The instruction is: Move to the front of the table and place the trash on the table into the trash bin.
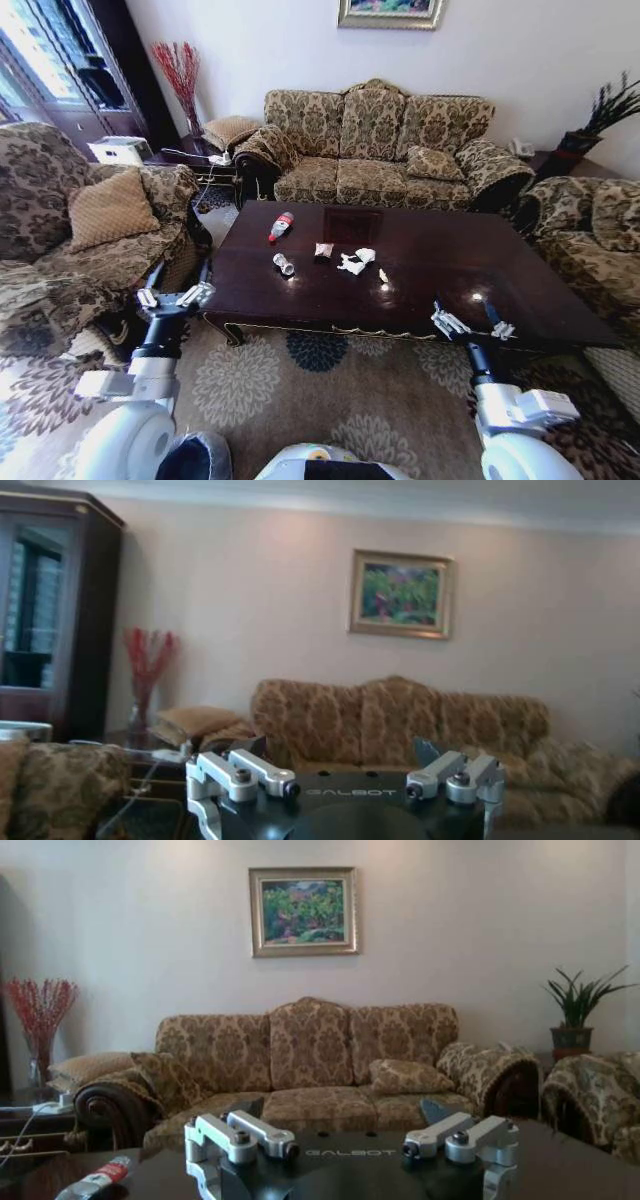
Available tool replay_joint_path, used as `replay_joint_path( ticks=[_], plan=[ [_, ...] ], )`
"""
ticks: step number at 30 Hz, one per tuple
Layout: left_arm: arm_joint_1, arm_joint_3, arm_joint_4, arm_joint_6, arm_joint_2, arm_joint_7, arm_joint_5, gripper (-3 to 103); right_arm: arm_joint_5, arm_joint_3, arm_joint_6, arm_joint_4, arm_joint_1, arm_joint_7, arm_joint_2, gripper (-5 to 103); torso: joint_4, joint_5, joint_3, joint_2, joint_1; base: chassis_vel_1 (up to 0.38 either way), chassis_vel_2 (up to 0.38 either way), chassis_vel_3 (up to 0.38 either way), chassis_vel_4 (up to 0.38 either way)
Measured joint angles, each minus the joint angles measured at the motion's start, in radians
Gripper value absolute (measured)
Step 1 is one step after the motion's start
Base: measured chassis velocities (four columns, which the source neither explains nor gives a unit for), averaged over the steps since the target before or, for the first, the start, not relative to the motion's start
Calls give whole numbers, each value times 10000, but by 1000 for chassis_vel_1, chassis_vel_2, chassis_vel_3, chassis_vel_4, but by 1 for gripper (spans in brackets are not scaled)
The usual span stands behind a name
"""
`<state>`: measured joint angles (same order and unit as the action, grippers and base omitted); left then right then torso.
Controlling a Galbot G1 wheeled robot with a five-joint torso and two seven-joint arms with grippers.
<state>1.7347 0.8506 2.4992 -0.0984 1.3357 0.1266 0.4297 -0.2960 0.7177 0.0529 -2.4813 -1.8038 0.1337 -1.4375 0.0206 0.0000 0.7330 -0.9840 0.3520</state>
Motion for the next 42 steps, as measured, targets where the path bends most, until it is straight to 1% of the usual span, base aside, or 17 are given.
replay_joint_path(
  ticks=[1, 3, 6, 10, 13, 17, 21, 24, 26, 27, 29, 30, 32, 34, 35, 38, 42],
  plan=[
    [0, 0, 0, 0, 0, 0, 0, 100, 0, 0, 0, 0, 0, 0, 0, 100, 0, 0, 0, 0, 0, 0, 0, 0, 0],
    [42, -109, -117, -576, 170, 168, -378, 100, 149, -20, 33, 90, -108, 154, -95, 100, 0, 0, 0, 0, 0, 0, 0, 0, 0],
    [120, -261, -368, -983, 349, 63, -475, 100, 349, -28, 226, 166, -189, 204, -124, 100, 1, 0, 0, 0, 0, 0, 0, 0, 0],
    [72, -267, -457, -1164, 376, -44, -239, 100, 318, 79, 394, 131, -211, 129, -13, 100, 1, 0, 0, 0, 0, 0, 0, 0, 0],
    [-63, -149, -388, -1315, 379, -263, 294, 100, 202, 155, 831, 124, -8, 212, 181, 100, 0, -1, 0, 0, 0, 0, 0, 0, 0],
    [-28, 67, -184, -1528, 403, -349, 664, 100, 122, 77, 967, 235, 253, 76, 315, 100, 1, 2, 0, 0, 1, 0, 0, 0, 0],
    [35, 163, -155, -1559, 411, -428, 761, 100, 86, -8, 995, 273, 417, -113, 418, 100, 2, 0, 0, 0, 0, 0, 0, 0, 0],
    [50, 163, -157, -1412, 452, -487, 777, 100, -3, -8, 1023, 255, 407, -213, 440, 100, 1, 0, 1, 0, 1, 0, 0, 0, 0],
    [39, 110, -234, -847, 512, -552, 779, 100, -218, 7, 1096, 193, 363, -185, 453, 100, 0, 1, 0, 0, 0, 0, 0, 0, 0],
    [39, 110, -234, -847, 512, -552, 779, 100, -218, 7, 1096, 193, 363, -185, 453, 100, 0, 1, 0, 0, 0, 0, 0, 0, 0],
    [18, 39, -321, 28, 587, -547, 760, 100, -382, 54, 1164, 161, 305, -258, 474, 100, -1, 0, 0, 0, 0, 0, 0, 0, 0],
    [40, 47, -289, 140, 624, -412, 682, 100, -413, 60, 1187, 161, 292, -303, 486, 100, -1, -1, 0, 0, 0, 0, 0, 0, 0],
    [131, 74, -154, 9, 650, -245, 552, 100, -448, 52, 1231, 155, 291, -361, 491, 100, 0, -2, 0, 0, 0, 0, 0, 0, 0],
    [267, 179, -21, -409, 664, -56, 230, 100, -515, -16, 1340, 98, 312, -489, 482, 100, 2, 1, 0, 0, 0, 0, 0, 0, 0],
    [267, 179, -21, -409, 664, -56, 230, 100, -515, -16, 1340, 98, 312, -489, 482, 100, 2, 1, 0, 0, 0, 0, 0, 0, 0],
    [359, 422, 6, -1212, 701, 42, -585, 100, -644, -172, 1401, 67, 392, -545, 399, 100, 1, 0, 0, 0, 0, 0, 0, 0, 0],
    [390, 436, 6, -1403, 655, 34, -563, 100, -672, -188, 1406, 141, 423, -626, 371, 100, 1, -2, 0, 0, 0, 0, 0, 0, 0]
  ],
)
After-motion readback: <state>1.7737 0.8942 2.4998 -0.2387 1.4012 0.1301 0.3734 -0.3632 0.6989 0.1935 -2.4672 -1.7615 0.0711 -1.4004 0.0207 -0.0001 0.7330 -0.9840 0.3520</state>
